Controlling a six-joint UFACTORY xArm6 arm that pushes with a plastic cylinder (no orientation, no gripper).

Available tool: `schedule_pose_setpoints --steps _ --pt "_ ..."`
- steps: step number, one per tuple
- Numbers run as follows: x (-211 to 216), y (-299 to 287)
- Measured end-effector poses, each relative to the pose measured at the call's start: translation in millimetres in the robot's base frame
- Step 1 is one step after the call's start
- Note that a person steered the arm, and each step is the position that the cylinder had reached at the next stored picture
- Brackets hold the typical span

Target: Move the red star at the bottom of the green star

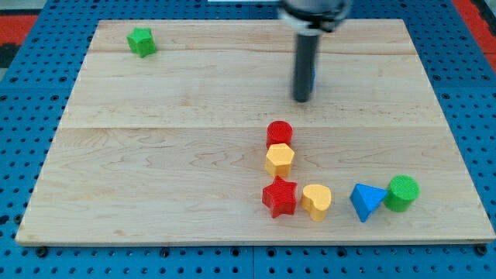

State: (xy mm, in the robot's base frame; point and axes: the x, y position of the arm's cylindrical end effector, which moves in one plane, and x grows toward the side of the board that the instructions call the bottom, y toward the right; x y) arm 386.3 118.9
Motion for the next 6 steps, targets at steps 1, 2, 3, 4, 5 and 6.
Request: schedule_pose_setpoints --steps 1,2,3,4,5,6 --pt "66.1 30.2" --pt "98.6 -11.1" --pt "136.8 -46.5" --pt "146.1 -59.3" --pt "170.5 -55.2" --pt "164.3 -61.8"
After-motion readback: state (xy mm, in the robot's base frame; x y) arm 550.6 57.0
